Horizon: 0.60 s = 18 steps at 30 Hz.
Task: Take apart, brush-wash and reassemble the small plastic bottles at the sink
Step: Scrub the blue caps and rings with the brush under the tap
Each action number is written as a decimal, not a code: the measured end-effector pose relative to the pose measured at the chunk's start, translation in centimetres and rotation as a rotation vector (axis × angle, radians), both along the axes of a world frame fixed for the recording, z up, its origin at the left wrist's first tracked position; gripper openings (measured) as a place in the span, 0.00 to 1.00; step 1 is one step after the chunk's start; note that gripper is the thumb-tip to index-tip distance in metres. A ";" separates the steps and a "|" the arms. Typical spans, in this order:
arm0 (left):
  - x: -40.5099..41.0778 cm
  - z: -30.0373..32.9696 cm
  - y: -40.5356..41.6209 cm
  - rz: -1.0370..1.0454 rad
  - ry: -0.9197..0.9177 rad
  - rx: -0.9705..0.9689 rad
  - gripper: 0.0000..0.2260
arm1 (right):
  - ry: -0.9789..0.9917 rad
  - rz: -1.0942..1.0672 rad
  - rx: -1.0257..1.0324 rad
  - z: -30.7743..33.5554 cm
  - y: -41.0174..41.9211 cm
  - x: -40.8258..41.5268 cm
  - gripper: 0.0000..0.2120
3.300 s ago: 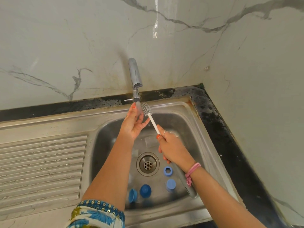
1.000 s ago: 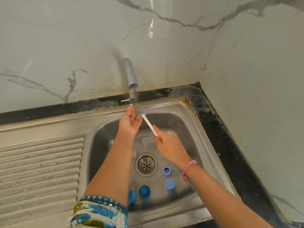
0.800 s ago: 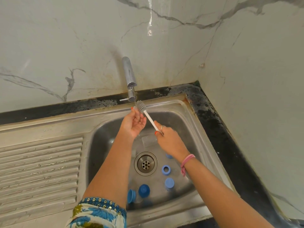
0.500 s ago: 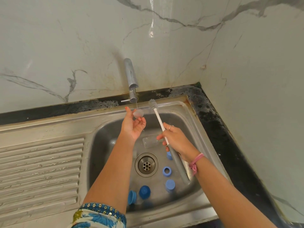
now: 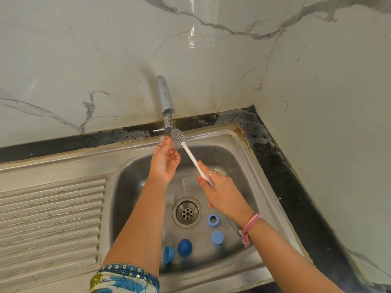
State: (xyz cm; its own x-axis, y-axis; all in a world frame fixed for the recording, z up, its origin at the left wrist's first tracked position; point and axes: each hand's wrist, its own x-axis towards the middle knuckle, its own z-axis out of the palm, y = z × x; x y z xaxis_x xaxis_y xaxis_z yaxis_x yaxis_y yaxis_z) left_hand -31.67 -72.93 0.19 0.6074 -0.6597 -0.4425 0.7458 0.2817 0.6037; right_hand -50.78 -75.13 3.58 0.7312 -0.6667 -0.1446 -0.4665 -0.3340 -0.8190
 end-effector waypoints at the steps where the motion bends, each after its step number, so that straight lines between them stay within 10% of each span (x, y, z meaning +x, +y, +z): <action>1: 0.1 -0.1 -0.1 0.001 -0.004 0.013 0.01 | 0.022 0.017 -0.030 -0.1 0.5 0.0 0.23; 18: 0.1 -0.9 -1.2 0.155 -0.373 0.270 0.10 | 0.214 0.091 -0.273 0.1 2.1 2.3 0.25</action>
